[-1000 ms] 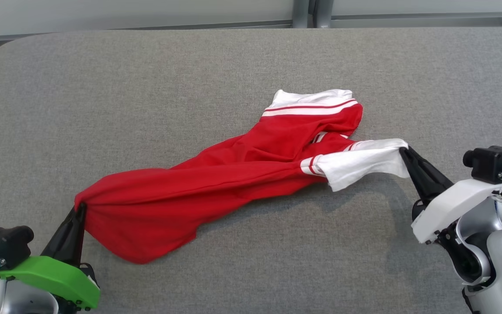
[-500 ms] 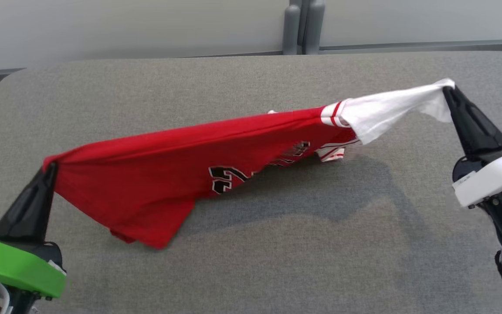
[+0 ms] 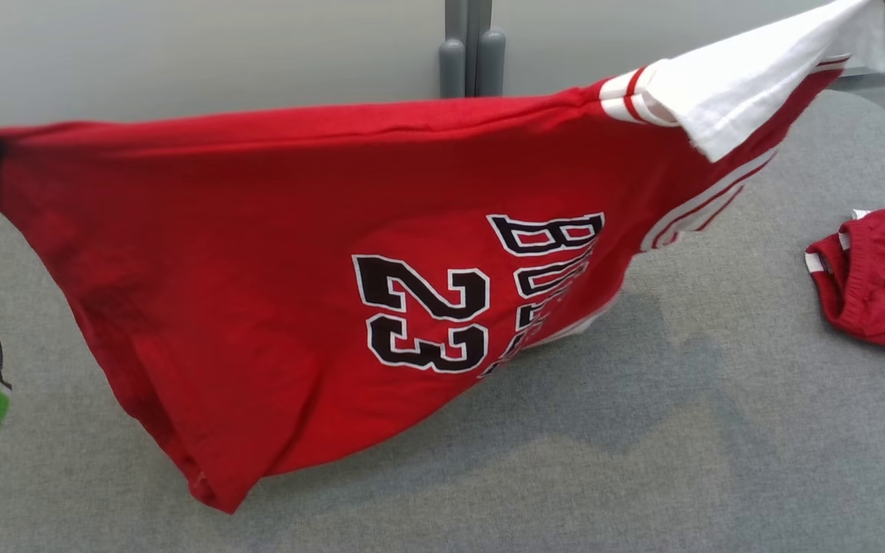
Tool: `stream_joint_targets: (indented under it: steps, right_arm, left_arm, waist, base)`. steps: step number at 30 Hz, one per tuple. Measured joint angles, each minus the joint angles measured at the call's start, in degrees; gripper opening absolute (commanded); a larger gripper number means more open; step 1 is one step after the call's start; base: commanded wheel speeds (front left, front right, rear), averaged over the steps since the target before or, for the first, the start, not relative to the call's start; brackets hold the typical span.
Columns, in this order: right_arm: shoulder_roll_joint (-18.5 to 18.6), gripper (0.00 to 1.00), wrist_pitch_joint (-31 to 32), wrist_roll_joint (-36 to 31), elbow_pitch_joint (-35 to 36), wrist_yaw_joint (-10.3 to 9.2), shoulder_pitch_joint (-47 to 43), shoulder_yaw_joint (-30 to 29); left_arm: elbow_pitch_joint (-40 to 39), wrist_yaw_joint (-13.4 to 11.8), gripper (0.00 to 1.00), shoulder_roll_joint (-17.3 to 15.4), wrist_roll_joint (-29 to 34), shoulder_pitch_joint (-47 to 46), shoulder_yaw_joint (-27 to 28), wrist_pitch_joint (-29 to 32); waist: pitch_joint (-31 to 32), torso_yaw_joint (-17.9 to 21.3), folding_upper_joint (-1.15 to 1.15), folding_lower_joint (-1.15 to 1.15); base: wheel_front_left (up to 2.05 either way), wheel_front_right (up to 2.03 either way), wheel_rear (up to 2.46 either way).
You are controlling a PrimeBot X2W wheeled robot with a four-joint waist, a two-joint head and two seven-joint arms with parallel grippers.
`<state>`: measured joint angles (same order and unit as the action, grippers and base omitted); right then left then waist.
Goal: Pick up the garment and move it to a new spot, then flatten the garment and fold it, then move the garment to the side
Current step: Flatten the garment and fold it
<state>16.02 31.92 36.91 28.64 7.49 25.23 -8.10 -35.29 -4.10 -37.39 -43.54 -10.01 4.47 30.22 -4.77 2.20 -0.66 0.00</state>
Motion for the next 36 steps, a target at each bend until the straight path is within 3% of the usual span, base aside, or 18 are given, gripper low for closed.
stream_joint_targets:
  steps: [8, 14, 16, 21, 28, 32, 36]
  right_arm:
    - [0.4, 0.00, 5.4, 0.4, 0.8, 0.00, 12.3, -1.2]
    - [-0.8, 0.00, 5.8, -2.5, -8.1, 0.00, 26.6, 0.8]
    - [-1.9, 0.00, 3.8, -5.5, -14.7, -0.01, 35.9, 3.0]
    - [-7.0, 0.00, -2.3, -10.6, -27.2, -0.01, 54.5, 4.9]
    - [-12.2, 0.00, -13.1, -16.8, -47.0, -0.01, 76.0, 0.5]
    - [-12.9, 0.00, -17.1, -17.1, -53.9, -0.01, 79.6, -0.2]
    - [-13.2, 0.00, -19.2, -14.7, -55.9, -0.01, 73.8, 2.7]
  left_arm:
    - [7.2, 1.1, 0.00, -2.5, 0.3, -19.8, -3.1, 1.7]
    - [19.7, 4.2, 0.00, -1.4, 4.9, -40.2, -10.3, 0.5]
    - [27.5, 7.0, 0.00, 0.6, 8.0, -50.5, -13.9, -2.1]
    - [40.1, 9.4, 0.00, 2.4, 11.9, -66.5, -17.0, -7.2]
    - [56.8, 11.0, 0.00, 4.9, 18.0, -85.3, -21.8, -18.6]
    - [65.1, 11.3, 0.00, 6.8, 18.4, -89.0, -24.4, -23.9]
    - [69.0, 11.5, 0.00, 7.2, 14.1, -86.2, -31.5, -24.5]
  waist:
    - [-5.2, 1.5, 0.00, 0.00]
    - [-12.3, 1.6, 0.00, 0.00]
    - [-16.3, 1.4, 0.00, 0.01]
    - [-23.2, 1.2, 0.00, 0.02]
    - [-32.7, 1.3, 0.00, 0.02]
    - [-37.0, 1.7, 0.00, 0.01]
    - [-39.9, 2.5, 0.00, 0.01]
  base:
    - [0.00, 0.00, 0.00]
    - [0.00, 0.00, 0.00]
    - [0.00, 0.00, 0.00]
    - [0.00, 0.00, 0.00]
    - [0.00, 0.00, 0.00]
    - [0.00, 0.00, 0.00]
    - [0.00, 0.00, 0.00]
